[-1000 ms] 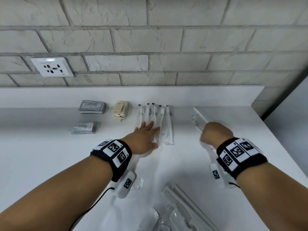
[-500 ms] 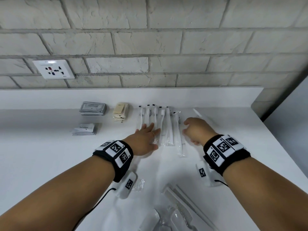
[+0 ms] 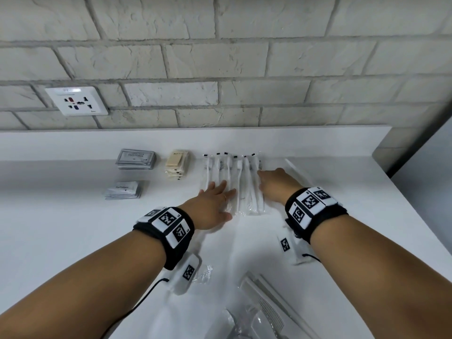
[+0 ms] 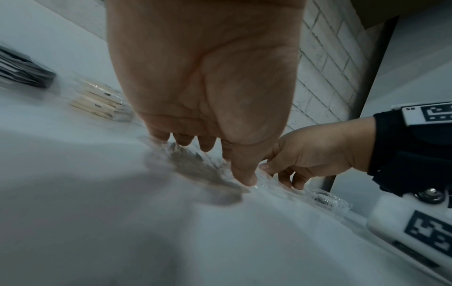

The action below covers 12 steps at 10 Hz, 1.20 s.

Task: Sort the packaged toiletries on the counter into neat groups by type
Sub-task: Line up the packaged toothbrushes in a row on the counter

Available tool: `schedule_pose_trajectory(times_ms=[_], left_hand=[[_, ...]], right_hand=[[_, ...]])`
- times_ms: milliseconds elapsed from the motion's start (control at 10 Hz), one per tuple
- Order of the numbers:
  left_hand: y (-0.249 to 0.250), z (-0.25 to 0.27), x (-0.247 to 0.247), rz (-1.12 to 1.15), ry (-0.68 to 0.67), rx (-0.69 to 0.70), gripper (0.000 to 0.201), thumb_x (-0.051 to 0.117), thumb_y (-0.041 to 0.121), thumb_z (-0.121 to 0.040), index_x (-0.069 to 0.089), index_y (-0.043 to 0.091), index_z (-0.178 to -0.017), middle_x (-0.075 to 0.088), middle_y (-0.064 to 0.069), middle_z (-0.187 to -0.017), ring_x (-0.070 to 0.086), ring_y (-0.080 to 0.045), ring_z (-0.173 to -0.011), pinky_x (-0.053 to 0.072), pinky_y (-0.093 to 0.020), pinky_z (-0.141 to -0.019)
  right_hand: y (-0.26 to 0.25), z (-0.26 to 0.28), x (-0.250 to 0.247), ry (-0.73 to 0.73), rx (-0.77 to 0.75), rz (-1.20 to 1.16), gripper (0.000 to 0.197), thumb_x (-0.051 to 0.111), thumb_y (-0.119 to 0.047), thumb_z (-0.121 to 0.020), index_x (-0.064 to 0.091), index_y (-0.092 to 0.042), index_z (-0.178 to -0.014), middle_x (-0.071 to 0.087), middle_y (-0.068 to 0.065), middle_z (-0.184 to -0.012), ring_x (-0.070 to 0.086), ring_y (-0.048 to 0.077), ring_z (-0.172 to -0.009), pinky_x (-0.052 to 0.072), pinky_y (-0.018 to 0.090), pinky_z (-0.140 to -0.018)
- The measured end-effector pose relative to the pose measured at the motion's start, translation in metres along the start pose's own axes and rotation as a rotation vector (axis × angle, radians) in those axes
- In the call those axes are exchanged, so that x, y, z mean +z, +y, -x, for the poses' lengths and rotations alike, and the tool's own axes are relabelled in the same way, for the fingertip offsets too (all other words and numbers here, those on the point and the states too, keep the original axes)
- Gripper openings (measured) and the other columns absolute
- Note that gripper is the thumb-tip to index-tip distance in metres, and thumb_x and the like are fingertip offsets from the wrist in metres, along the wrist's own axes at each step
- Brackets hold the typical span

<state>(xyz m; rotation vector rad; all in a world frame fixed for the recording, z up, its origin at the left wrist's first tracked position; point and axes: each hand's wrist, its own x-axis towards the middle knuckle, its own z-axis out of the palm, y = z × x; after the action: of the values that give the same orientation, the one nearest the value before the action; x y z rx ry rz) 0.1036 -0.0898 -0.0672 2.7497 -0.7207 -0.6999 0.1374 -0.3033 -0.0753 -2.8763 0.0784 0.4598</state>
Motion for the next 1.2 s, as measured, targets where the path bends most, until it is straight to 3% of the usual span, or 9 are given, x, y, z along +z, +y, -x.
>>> schedule_pose_trajectory(times_ms=[200,400,500,600,800,900,1000,1100,1200], left_hand=[[-0.001,0.000,0.000,0.011,0.001,0.009,0.072,0.047,0.040,-0.097,0.004,0.030,-0.153,-0.013,-0.001,-0.160,-0.015,-0.025,-0.146,0.000,-0.045,-0.118],[-0.001,-0.001,0.001,0.002,0.005,0.002,0.071,0.047,0.040,-0.097,0.004,0.030,-0.153,-0.013,0.000,-0.160,-0.014,-0.024,-0.146,0.000,-0.045,-0.119],[-0.001,-0.003,0.002,-0.003,0.001,0.001,0.071,0.046,0.041,-0.097,0.004,0.031,-0.153,-0.013,0.000,-0.160,-0.014,-0.024,-0.146,0.000,-0.045,-0.120],[-0.001,-0.004,0.003,-0.006,0.003,-0.003,0.071,0.046,0.041,-0.097,0.004,0.031,-0.153,-0.013,0.000,-0.160,-0.013,-0.024,-0.147,0.000,-0.045,-0.119],[-0.002,-0.006,0.004,-0.003,0.003,-0.006,0.071,0.047,0.041,-0.097,0.004,0.032,-0.153,-0.013,0.001,-0.160,-0.013,-0.024,-0.147,-0.001,-0.045,-0.119],[-0.002,-0.006,0.003,-0.006,-0.004,-0.007,0.071,0.047,0.040,-0.097,0.004,0.031,-0.153,-0.013,0.001,-0.160,-0.014,-0.024,-0.146,-0.001,-0.045,-0.119],[-0.003,-0.005,0.004,-0.008,0.000,-0.002,0.071,0.047,0.041,-0.097,0.004,0.031,-0.153,-0.013,0.001,-0.160,-0.014,-0.024,-0.147,-0.001,-0.045,-0.118],[-0.004,-0.005,0.004,-0.011,0.002,-0.002,0.071,0.046,0.041,-0.097,0.004,0.031,-0.153,-0.013,0.001,-0.160,-0.014,-0.024,-0.146,-0.001,-0.044,-0.118],[-0.003,-0.006,0.004,-0.011,0.004,-0.001,0.071,0.047,0.040,-0.097,0.004,0.031,-0.153,-0.013,0.000,-0.160,-0.014,-0.024,-0.147,0.000,-0.045,-0.119]], right_hand=[[0.055,0.017,-0.024,0.302,0.268,-0.082,0.045,0.053,-0.030,-0.091,0.051,-0.016,-0.133,0.046,0.015,-0.132,0.050,0.036,-0.118,0.044,0.039,-0.097],[0.080,0.028,-0.033,0.067,0.249,0.021,0.017,0.063,-0.014,-0.079,0.063,-0.006,-0.094,0.064,0.007,-0.092,0.060,0.026,-0.082,0.045,0.027,-0.067],[0.071,0.031,-0.041,0.224,0.024,-0.037,0.017,0.062,-0.010,-0.083,0.066,-0.018,-0.096,0.053,0.003,-0.095,0.058,0.028,-0.094,0.045,0.029,-0.077],[0.052,0.038,-0.040,0.337,-0.214,0.294,0.028,0.050,-0.006,-0.087,0.068,-0.025,-0.097,0.052,0.003,-0.109,0.051,0.029,-0.105,0.038,0.035,-0.086],[0.051,0.042,-0.021,0.283,-0.156,0.284,0.054,0.038,-0.005,-0.092,0.049,-0.030,-0.138,0.035,0.003,-0.151,0.039,0.028,-0.131,0.033,0.038,-0.105],[0.056,0.045,-0.027,0.313,0.149,-0.072,0.039,0.042,-0.009,-0.091,0.054,-0.015,-0.127,0.050,0.011,-0.128,0.052,0.031,-0.114,0.044,0.035,-0.092],[0.051,0.046,-0.029,0.149,0.179,-0.124,0.025,0.049,-0.030,-0.091,0.055,-0.011,-0.077,0.060,0.006,-0.081,0.061,0.026,-0.079,0.043,0.029,-0.068],[0.039,0.045,-0.018,-0.001,0.144,-0.059,0.043,0.058,-0.050,-0.084,0.043,-0.018,-0.060,0.049,-0.001,-0.059,0.050,0.017,-0.055,0.043,0.028,-0.065],[0.033,0.039,-0.011,0.029,0.126,-0.060,0.031,0.065,-0.043,-0.084,0.054,-0.015,-0.074,0.060,0.002,-0.076,0.059,0.024,-0.077,0.046,0.030,-0.073]])
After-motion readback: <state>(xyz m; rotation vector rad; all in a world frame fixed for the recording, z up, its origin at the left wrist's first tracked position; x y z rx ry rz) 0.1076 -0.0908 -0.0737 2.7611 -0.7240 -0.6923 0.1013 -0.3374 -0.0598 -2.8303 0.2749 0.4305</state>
